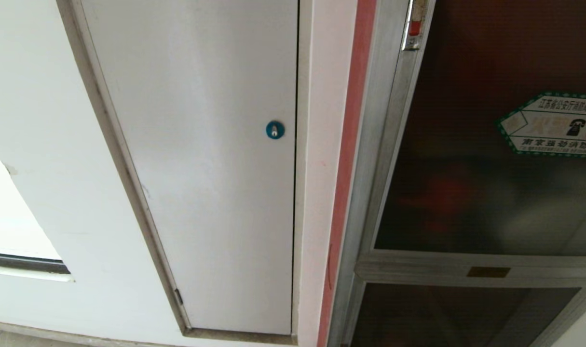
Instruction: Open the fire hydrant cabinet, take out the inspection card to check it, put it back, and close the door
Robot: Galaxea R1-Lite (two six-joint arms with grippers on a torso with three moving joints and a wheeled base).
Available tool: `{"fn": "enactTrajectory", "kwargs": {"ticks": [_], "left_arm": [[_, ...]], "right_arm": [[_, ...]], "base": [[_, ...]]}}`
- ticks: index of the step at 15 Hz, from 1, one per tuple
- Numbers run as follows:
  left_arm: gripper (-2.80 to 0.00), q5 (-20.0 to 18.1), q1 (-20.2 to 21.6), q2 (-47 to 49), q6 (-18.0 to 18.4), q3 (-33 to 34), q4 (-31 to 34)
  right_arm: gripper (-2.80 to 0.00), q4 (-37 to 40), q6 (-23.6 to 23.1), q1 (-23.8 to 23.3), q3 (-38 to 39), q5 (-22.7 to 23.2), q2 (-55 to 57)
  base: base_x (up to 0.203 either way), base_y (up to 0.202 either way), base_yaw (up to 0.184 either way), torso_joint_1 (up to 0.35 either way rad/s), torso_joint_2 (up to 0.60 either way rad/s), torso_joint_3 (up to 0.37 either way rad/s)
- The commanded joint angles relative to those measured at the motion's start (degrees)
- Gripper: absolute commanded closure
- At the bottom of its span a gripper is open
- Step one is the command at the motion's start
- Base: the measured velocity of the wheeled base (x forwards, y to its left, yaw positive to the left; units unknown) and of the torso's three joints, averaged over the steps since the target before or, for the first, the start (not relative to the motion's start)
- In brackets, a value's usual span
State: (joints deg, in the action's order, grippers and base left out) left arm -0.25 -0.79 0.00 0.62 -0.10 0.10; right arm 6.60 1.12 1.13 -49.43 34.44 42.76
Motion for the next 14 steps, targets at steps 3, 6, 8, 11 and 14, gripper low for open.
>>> {"fn": "enactTrajectory", "kwargs": {"ticks": [3, 6, 8, 11, 14], "left_arm": [[0.00, 0.0, 0.0, 0.1, 0.0, 0.0, 0.0], [0.00, 0.0, 0.0, 0.1, 0.0, 0.0, 0.0], [0.00, 0.0, 0.0, 0.0, 0.0, 0.0, 0.0], [0.00, 0.0, 0.0, 0.0, 0.0, 0.0, 0.0], [0.00, 0.0, 0.0, 0.1, 0.0, 0.0, 0.0]], "right_arm": [[0.00, 2.7, 1.0, 5.5, -18.4, 1.6, 20.2], [0.00, 5.8, 4.7, 9.8, -32.0, -0.2, 30.7], [0.00, 6.7, 6.4, 10.9, -38.8, -1.6, 35.8], [0.00, 7.3, 6.9, 11.2, -43.7, -2.5, 40.6], [0.00, 7.0, 6.9, 11.2, -48.2, -5.3, 44.3]], "base": [[0.000, 0.000, 0.000, 0.000, 0.00, 0.000], [0.000, 0.000, 0.000, 0.000, 0.00, 0.000], [0.000, 0.000, 0.000, 0.000, 0.00, 0.000], [0.000, 0.000, 0.000, 0.000, 0.00, 0.000], [0.000, 0.000, 0.000, 0.000, 0.00, 0.000]]}}
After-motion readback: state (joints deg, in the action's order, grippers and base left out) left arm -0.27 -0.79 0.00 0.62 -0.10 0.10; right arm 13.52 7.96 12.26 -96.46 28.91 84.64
